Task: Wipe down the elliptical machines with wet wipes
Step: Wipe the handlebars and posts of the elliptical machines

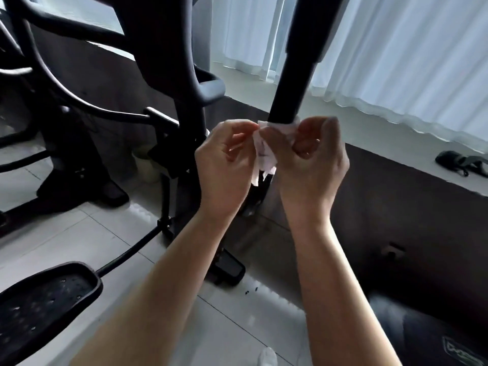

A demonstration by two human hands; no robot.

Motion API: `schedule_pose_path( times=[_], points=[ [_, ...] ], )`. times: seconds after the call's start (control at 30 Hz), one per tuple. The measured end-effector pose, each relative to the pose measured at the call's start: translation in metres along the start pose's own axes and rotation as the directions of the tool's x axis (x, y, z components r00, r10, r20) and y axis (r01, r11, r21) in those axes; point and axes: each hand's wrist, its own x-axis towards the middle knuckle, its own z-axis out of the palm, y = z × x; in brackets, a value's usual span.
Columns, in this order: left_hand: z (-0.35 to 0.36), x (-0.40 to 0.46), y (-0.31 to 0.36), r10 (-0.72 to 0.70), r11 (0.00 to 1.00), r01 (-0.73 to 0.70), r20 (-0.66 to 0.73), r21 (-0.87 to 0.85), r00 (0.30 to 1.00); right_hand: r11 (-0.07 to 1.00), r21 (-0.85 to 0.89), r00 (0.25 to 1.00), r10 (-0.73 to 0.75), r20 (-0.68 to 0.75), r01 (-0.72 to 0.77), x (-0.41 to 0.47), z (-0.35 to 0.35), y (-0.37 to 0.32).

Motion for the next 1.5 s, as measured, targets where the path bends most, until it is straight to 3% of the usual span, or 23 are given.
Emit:
schedule_pose_path(
  times=[0.1, 0.33, 0.53, 0.7, 0.8, 1.0, 1.1, 1.2, 1.3, 1.43, 1.5],
  points=[
    [-0.006, -0.016, -0.013, 0.033, 0.999, -0.029, 0.093, -0.045, 0.995, 1.000, 0.028, 0.999, 0.012, 0.051, -0.013, -0.006, -0.003, 0.011],
    [-0.034, -0.062, -0.057, -0.118, 0.979, 0.091, 0.137, 0.185, 0.984, 0.963, 0.159, 0.954, 0.175, 0.244, -0.217, -0.055, -0.002, 0.062],
    [-0.053, -0.078, -0.103, -0.187, 0.906, 0.087, 0.207, 0.415, 0.960, 0.987, -0.035, 0.897, 0.158, 0.414, -0.157, -0.094, 0.002, 0.117],
    [-0.053, -0.078, -0.117, -0.207, 0.883, 0.093, 0.204, 0.461, 0.957, 0.912, -0.041, 0.800, 0.379, 0.465, -0.408, -0.098, 0.008, 0.125],
    [-0.052, -0.078, -0.095, -0.224, 0.918, 0.136, 0.205, 0.372, 0.953, 0.878, 0.046, 0.778, 0.398, 0.486, -0.477, -0.086, -0.007, 0.096],
    [-0.021, -0.040, -0.024, 0.045, 0.976, -0.058, 0.068, 0.209, 0.997, 0.862, 0.364, 0.910, 0.227, 0.346, -0.353, -0.020, -0.021, 0.042],
    [-0.023, -0.031, -0.023, 0.045, 0.973, -0.065, 0.094, 0.222, 0.995, 0.845, 0.399, 0.900, 0.197, 0.388, -0.357, -0.017, -0.019, 0.046],
    [-0.037, -0.041, -0.040, 0.055, 0.934, -0.103, 0.147, 0.341, 0.988, 0.784, 0.398, 0.832, 0.256, 0.491, -0.476, -0.036, -0.020, 0.068],
    [-0.045, -0.061, -0.063, -0.029, 0.900, -0.054, 0.184, 0.432, 0.983, 0.782, 0.303, 0.767, 0.317, 0.558, -0.544, -0.063, -0.015, 0.101],
    [-0.051, -0.067, -0.094, -0.275, 0.834, 0.154, 0.157, 0.530, 0.949, 0.779, 0.159, 0.692, 0.419, 0.588, -0.607, -0.095, 0.004, 0.137],
    [-0.052, -0.060, -0.101, -0.293, 0.800, 0.132, 0.189, 0.586, 0.937, 0.755, 0.143, 0.668, 0.454, 0.589, -0.640, -0.099, 0.012, 0.145]
  ],
)
